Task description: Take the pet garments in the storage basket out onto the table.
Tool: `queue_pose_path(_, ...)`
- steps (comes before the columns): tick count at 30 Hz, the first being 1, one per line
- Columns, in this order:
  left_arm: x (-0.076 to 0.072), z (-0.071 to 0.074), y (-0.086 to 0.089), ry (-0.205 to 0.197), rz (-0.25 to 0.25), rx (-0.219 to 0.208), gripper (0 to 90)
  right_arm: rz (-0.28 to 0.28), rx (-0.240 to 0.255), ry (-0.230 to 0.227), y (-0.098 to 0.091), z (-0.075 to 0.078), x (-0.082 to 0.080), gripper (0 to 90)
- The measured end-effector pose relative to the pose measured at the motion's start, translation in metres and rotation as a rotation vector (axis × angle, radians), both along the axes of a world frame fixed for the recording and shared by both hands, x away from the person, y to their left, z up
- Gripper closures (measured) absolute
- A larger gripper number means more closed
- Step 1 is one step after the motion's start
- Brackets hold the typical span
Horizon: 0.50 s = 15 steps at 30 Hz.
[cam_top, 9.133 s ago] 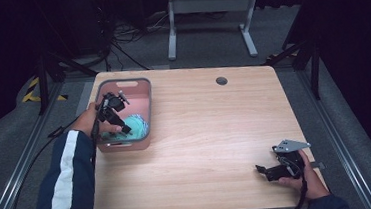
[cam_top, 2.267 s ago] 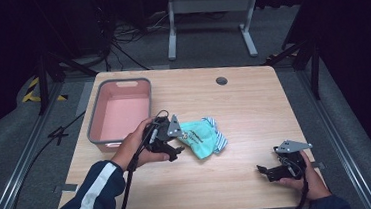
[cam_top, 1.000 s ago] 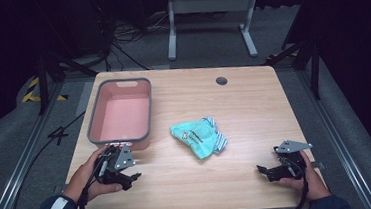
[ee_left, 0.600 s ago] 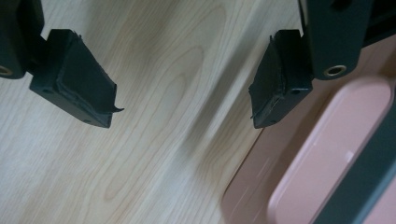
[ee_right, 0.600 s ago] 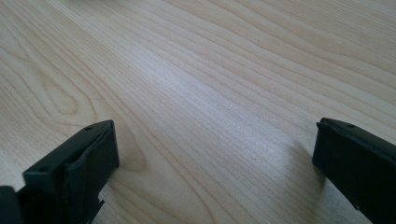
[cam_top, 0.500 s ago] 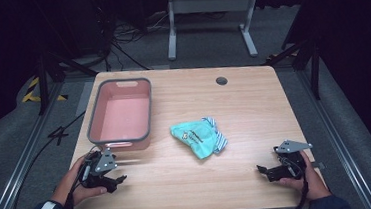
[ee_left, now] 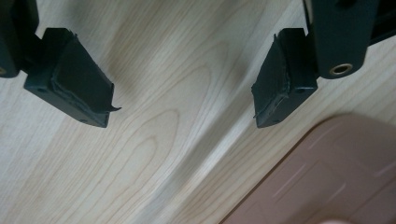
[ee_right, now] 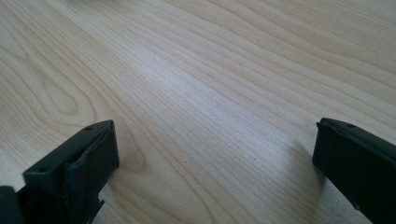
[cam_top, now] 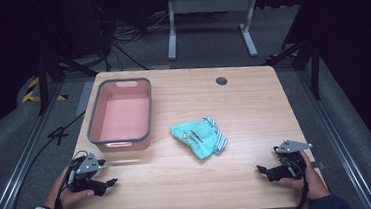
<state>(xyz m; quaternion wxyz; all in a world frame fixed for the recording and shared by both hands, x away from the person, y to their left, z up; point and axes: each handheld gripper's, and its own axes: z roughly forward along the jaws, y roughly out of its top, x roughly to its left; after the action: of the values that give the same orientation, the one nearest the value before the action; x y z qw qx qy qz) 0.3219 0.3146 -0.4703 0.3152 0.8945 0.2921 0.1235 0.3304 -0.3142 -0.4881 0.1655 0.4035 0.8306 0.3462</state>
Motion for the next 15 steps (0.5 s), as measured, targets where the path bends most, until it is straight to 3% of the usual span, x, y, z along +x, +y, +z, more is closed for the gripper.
queue_pose_path(1,0.0,-0.002,0.003,0.006,0.006,-0.025,20.0,0.0,0.0,0.0,0.0,0.0,0.0,0.5)
queue_pose_path(4,0.0,-0.008,0.009,0.022,0.019,-0.05,17.9,0.0,0.0,0.0,0.0,0.0,0.0,0.5)
queue_pose_path(7,-0.002,-0.011,0.015,0.004,0.027,-0.088,16.3,0.001,-0.001,0.0,0.0,0.0,0.0,0.5)
queue_pose_path(15,-0.004,-0.011,0.015,0.002,0.053,-0.079,15.0,0.0,0.0,0.001,0.0,0.0,0.0,0.5)
